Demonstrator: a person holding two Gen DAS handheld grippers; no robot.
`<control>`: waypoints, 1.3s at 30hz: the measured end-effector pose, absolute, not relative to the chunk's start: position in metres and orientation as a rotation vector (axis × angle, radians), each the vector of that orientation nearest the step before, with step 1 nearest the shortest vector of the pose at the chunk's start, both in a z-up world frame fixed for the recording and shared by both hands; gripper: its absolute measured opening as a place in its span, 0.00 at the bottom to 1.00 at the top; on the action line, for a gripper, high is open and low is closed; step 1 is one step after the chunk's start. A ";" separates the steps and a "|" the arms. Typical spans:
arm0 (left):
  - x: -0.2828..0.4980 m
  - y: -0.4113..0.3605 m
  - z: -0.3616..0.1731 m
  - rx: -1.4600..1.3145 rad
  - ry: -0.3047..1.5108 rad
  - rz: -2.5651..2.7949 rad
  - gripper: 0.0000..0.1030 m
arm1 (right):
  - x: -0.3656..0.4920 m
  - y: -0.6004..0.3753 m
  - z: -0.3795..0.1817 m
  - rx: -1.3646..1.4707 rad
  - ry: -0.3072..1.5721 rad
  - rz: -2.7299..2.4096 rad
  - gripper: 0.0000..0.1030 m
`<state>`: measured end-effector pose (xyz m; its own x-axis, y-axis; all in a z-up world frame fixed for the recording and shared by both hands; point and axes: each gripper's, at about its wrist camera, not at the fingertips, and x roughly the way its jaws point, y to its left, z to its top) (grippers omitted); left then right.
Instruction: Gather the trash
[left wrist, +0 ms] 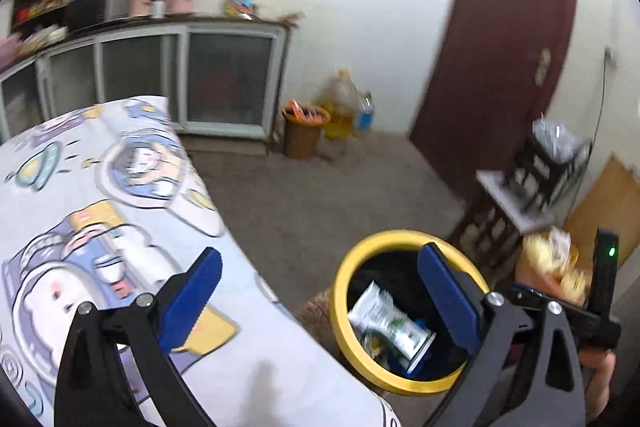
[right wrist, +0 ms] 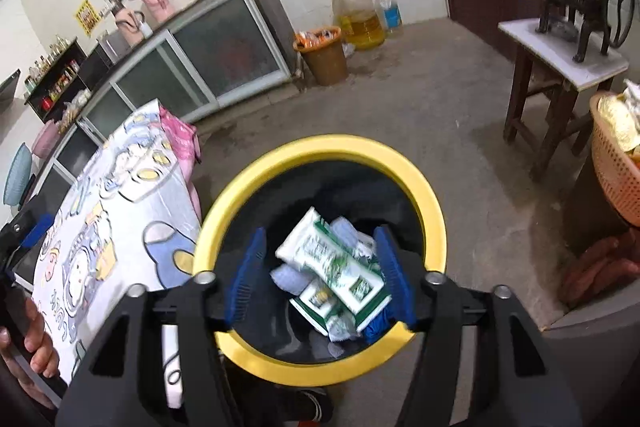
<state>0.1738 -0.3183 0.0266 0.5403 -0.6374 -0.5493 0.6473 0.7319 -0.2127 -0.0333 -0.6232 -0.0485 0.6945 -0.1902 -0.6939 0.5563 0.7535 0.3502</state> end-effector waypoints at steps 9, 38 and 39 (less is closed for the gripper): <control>0.120 -0.174 0.062 -0.013 0.370 -0.430 0.92 | -0.039 -0.559 0.017 0.361 0.457 -0.585 0.92; 0.010 -0.018 0.002 -0.114 0.481 0.081 0.92 | -0.058 -0.299 0.012 0.096 0.244 -0.354 0.92; 0.012 -0.017 0.000 -0.120 0.498 0.078 0.92 | -0.056 -0.297 0.011 0.095 0.264 -0.350 0.92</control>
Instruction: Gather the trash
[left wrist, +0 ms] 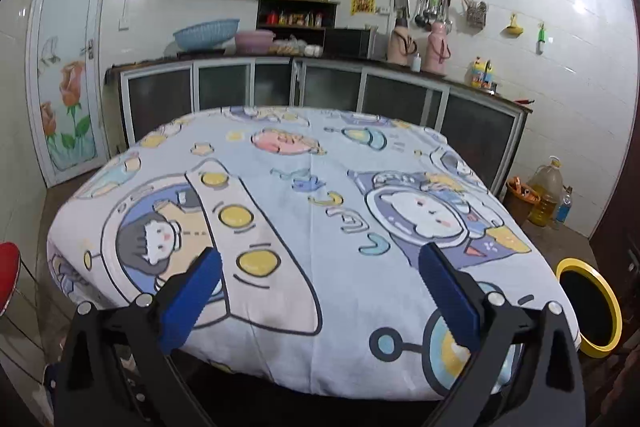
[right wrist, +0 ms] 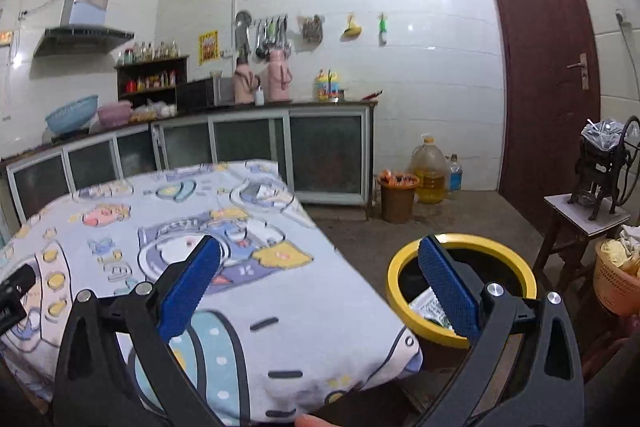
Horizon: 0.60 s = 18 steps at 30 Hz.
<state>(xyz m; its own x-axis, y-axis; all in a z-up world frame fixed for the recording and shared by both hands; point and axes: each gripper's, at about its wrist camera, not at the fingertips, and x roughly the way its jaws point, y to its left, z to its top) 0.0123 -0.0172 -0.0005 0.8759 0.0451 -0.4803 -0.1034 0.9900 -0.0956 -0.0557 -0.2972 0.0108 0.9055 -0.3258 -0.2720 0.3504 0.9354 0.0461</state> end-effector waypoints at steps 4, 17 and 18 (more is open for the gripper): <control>0.016 -0.020 -0.009 -0.117 0.548 0.067 0.92 | -0.052 -0.298 0.003 0.098 0.303 -0.350 0.92; 0.015 -0.023 -0.013 -0.107 0.547 0.037 0.92 | -0.042 -0.285 -0.007 0.059 0.334 -0.334 0.92; 0.014 -0.024 -0.013 -0.104 0.541 0.033 0.92 | -0.040 -0.284 -0.009 0.058 0.344 -0.327 0.92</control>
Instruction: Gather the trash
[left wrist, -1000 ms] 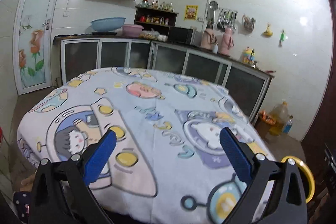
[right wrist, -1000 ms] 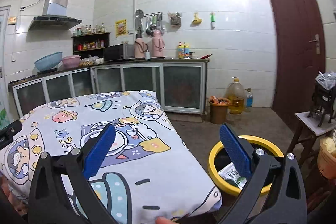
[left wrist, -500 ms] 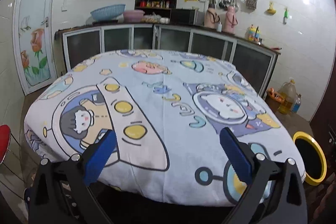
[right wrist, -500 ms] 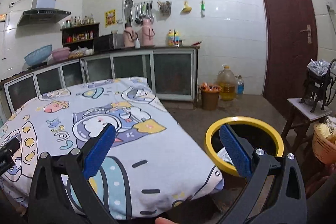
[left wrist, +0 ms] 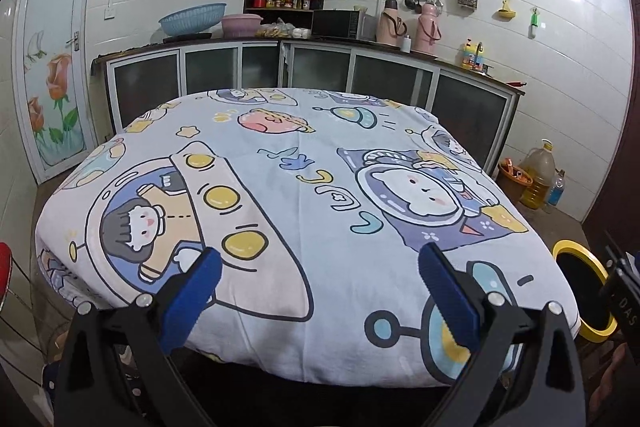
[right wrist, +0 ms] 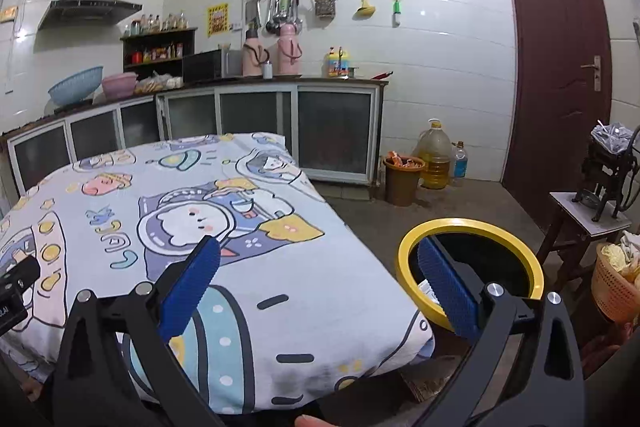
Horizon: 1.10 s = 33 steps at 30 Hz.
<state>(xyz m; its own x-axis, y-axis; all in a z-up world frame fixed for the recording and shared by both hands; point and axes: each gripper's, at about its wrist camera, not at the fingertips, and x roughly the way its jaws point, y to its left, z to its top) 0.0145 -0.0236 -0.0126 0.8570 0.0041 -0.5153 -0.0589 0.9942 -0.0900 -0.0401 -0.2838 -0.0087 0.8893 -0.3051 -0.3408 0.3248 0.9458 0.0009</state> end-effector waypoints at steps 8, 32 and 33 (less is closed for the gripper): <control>0.009 -0.028 -0.006 -0.089 0.504 0.011 0.92 | -0.037 -0.283 -0.012 0.058 0.360 -0.318 0.92; 0.000 -0.040 -0.001 -0.053 0.461 -0.030 0.92 | -0.037 -0.293 -0.016 0.082 0.376 -0.314 0.92; 0.000 -0.040 -0.001 -0.054 0.463 -0.030 0.92 | -0.037 -0.293 -0.016 0.082 0.376 -0.314 0.92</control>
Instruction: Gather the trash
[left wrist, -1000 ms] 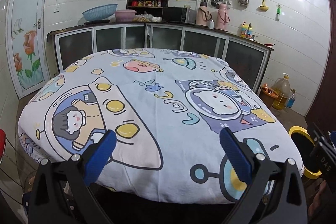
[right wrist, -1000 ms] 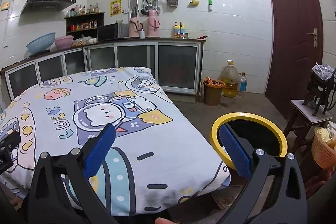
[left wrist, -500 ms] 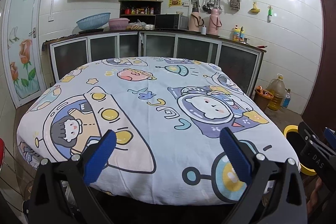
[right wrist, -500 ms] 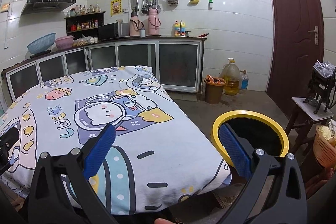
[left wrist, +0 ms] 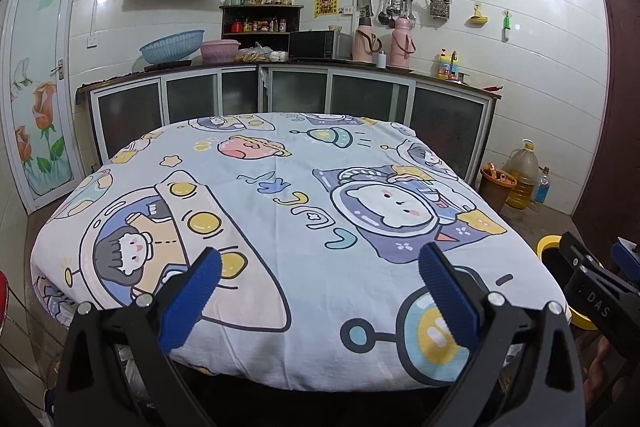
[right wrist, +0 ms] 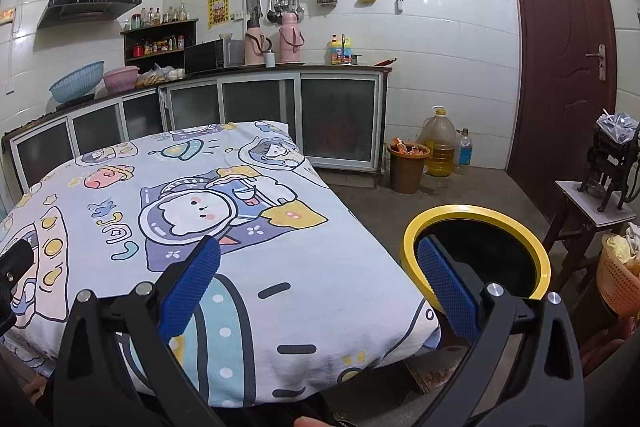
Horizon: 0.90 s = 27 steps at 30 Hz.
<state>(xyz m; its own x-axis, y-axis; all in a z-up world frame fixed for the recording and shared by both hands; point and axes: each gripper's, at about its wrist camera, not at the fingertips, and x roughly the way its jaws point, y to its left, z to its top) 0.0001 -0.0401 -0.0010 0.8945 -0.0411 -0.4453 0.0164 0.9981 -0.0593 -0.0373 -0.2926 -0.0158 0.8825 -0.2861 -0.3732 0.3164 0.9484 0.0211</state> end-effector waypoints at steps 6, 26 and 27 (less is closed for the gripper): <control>-0.001 -0.040 -0.002 -0.056 0.463 -0.031 0.92 | -0.037 -0.292 -0.018 0.082 0.384 -0.314 0.92; -0.001 -0.040 -0.003 -0.052 0.463 -0.036 0.92 | -0.037 -0.293 -0.021 0.087 0.393 -0.315 0.92; -0.001 -0.040 -0.003 -0.052 0.463 -0.037 0.92 | -0.037 -0.292 -0.021 0.087 0.393 -0.315 0.92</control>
